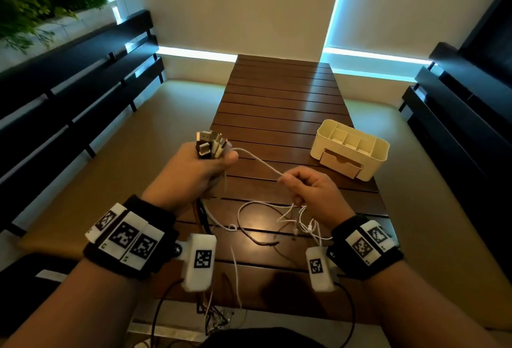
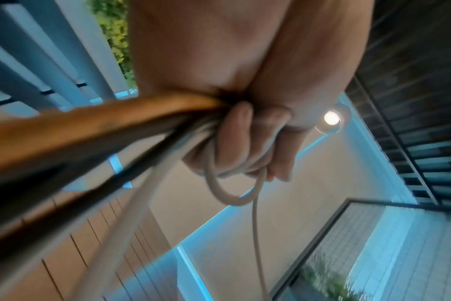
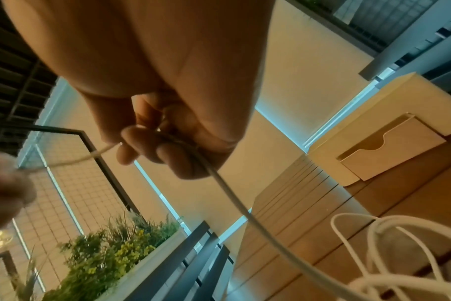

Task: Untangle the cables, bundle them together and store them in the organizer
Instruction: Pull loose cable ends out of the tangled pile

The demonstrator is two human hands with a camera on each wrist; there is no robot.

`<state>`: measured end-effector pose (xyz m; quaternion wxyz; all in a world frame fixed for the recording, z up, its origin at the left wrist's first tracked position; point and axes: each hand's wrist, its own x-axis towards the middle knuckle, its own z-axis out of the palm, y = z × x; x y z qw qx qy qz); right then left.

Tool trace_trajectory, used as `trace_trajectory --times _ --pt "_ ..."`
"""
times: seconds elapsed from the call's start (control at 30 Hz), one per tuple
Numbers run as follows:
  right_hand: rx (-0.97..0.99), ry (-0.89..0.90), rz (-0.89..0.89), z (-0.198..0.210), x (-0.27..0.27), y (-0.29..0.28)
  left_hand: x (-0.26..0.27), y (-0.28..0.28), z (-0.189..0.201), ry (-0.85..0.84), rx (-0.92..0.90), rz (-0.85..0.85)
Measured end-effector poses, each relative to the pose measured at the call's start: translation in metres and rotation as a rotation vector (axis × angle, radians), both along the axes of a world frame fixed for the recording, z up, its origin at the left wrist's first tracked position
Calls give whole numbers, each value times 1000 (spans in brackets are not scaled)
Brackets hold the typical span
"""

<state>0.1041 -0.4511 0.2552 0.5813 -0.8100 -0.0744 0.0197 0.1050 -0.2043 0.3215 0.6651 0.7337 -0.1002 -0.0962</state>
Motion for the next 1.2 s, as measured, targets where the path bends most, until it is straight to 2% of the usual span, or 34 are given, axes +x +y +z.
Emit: trace_trajectory --times 0.07,0.17,0.27,0.37,0.5,0.6,0.77,0.83,0.93,1.0,1.07,1.2 --pt "-45 -50 -40 4 4 -2 4 3 -5 -19 217 11" --pt "-290 -229 -50 13 13 -6 10 2 -13 -46 447 104" --pt "-685 -492 25 16 21 -10 16 -2 -15 -91 555 292" --pt "-825 -596 111 13 26 -3 14 -17 -14 -171 548 303" --pt "-774 -610 209 14 27 18 10 -39 -20 -242 460 139" --pt "-683 -614 198 20 27 25 14 -43 -25 -221 435 66" --pt "-530 -538 170 21 27 23 22 -37 -19 -238 553 -2" --pt "-476 -481 160 19 27 23 21 -35 -17 -237 538 11" --pt "-307 -324 53 14 27 14 23 -25 -9 -174 322 145" --pt "-225 -204 -18 8 27 5 28 -13 -6 -153 262 207" --pt "-225 -170 -37 7 28 2 32 -6 -7 -134 348 184" --pt "-336 -273 52 16 34 8 32 -14 -19 -114 619 85"
